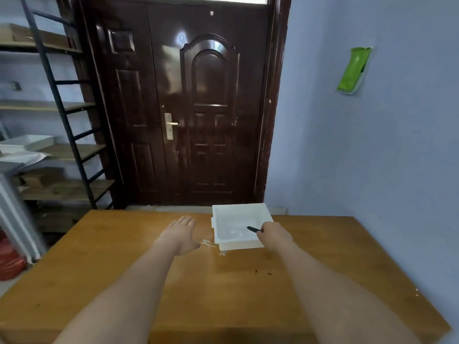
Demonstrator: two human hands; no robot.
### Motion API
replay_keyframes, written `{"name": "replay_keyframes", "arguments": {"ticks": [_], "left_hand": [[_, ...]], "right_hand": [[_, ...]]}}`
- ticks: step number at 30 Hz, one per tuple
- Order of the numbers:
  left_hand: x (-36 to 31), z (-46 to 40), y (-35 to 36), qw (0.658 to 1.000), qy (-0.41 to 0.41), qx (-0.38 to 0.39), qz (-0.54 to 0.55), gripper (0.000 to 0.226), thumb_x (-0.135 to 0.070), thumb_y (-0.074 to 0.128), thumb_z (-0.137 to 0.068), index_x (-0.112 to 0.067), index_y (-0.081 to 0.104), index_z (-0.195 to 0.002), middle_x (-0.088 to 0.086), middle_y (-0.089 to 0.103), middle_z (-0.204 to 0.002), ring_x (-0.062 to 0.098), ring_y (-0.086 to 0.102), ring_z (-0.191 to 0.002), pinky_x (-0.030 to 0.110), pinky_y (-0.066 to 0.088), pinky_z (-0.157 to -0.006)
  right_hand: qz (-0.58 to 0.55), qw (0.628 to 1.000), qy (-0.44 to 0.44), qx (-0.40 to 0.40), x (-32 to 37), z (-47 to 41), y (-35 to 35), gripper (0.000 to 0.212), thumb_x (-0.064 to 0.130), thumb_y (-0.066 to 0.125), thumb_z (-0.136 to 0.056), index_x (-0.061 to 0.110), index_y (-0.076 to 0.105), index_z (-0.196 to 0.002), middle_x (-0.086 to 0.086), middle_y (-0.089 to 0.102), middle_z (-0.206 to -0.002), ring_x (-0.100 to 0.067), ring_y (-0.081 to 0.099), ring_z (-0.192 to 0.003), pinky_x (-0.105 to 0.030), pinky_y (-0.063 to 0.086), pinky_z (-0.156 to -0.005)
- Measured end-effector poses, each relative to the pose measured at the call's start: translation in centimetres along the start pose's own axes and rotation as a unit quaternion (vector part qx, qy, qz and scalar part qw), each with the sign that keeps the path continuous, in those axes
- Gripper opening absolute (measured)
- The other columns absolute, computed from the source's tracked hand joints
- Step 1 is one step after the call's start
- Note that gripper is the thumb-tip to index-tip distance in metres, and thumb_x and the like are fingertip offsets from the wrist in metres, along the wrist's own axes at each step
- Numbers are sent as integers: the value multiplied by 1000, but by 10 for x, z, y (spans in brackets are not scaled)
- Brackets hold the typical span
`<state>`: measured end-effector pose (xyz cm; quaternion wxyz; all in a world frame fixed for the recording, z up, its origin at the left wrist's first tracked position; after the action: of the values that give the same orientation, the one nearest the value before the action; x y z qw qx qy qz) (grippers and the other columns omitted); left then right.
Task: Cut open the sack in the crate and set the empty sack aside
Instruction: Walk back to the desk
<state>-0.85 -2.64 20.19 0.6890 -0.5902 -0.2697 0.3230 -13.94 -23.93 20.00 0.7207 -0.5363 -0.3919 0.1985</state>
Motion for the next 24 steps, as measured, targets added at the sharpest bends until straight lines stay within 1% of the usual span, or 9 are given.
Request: {"name": "replay_keyframes", "arguments": {"ticks": [4, 8, 14, 16, 18, 19, 20, 22, 24], "left_hand": [[-1, -37, -10, 1000, -29, -11, -4, 80, -48, 47, -91, -12, 10, -153, 7, 10, -162, 23, 9, -150, 37, 11, -122], [-5, -67, 0, 999, -39, 7, -4, 81, -49, 47, -91, -13, 9, -153, 6, 10, -162, 22, 8, -150, 37, 12, -122], [-18, -103, 37, 998, -39, 56, 13, 79, -45, 46, -92, -16, 6, -153, 4, 6, -163, 22, 5, -150, 38, 13, -122], [-19, -116, 52, 997, -32, 75, 10, 78, -44, 45, -93, -15, 5, -153, 4, 4, -163, 22, 5, -150, 38, 12, -122], [-19, -126, 67, 995, -25, 97, 7, 79, -45, 45, -93, -14, 4, -153, 4, 3, -163, 22, 4, -150, 38, 12, -122], [-19, -130, 75, 994, -21, 108, 10, 80, -46, 46, -93, -14, 5, -153, 4, 3, -163, 22, 4, -150, 39, 13, -122], [-19, -134, 82, 993, -18, 118, 14, 80, -46, 46, -93, -13, 6, -153, 4, 3, -163, 23, 4, -150, 39, 14, -122], [-18, -142, 97, 991, -13, 132, 23, 80, -45, 48, -93, -12, 7, -153, 5, 5, -162, 23, 5, -150, 39, 15, -121], [-16, -148, 111, 989, -8, 144, 26, 81, -44, 49, -93, -12, 6, -153, 5, 6, -162, 23, 6, -150, 39, 14, -121]], "right_hand": [[-21, 1000, -16, 11, -5, -47, 6, 24, 20, 39, -95, 8, 59, -101, -3, 56, -82, -14, 46, -58, -25, 31, -47], [-18, 998, -2, 53, -19, -74, 33, 20, 17, 37, -95, 9, 51, -84, 1, 46, -68, -14, 41, -53, -25, 28, -46], [-42, 993, 19, 111, -39, -103, 84, 33, 21, 38, -96, 15, 39, -64, 0, 43, -64, -14, 37, -51, -26, 25, -45], [-47, 990, 29, 133, -43, -107, 104, 28, 17, 38, -95, 15, 42, -68, 0, 45, -68, -14, 41, -55, -26, 29, -47], [-39, 986, 45, 155, -48, -109, 126, 17, 12, 39, -95, 10, 52, -84, 0, 47, -73, -15, 46, -60, -26, 35, -50], [-34, 984, 57, 163, -50, -109, 138, 17, 12, 39, -95, 9, 56, -94, 0, 47, -72, -14, 46, -59, -26, 35, -49], [-33, 983, 68, 170, -53, -108, 151, 18, 14, 40, -95, 8, 57, -99, 1, 47, -70, -14, 45, -56, -25, 34, -47], [-38, 977, 96, 188, -57, -104, 179, 16, 18, 44, -96, 9, 56, -93, 1, 47, -67, -13, 42, -51, -25, 31, -43], [-39, 973, 117, 197, -60, -102, 205, 17, 22, 46, -96, 9, 52, -85, -1, 48, -73, -12, 38, -49, -24, 30, -41]]}}
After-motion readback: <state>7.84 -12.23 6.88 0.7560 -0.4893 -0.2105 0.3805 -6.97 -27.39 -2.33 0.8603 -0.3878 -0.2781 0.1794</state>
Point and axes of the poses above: each hand's wrist, its own z-axis away from the middle knuckle, its own y-axis out of the palm, x = y × z, the point moved 7 cm from there along -z, towards the middle knuckle
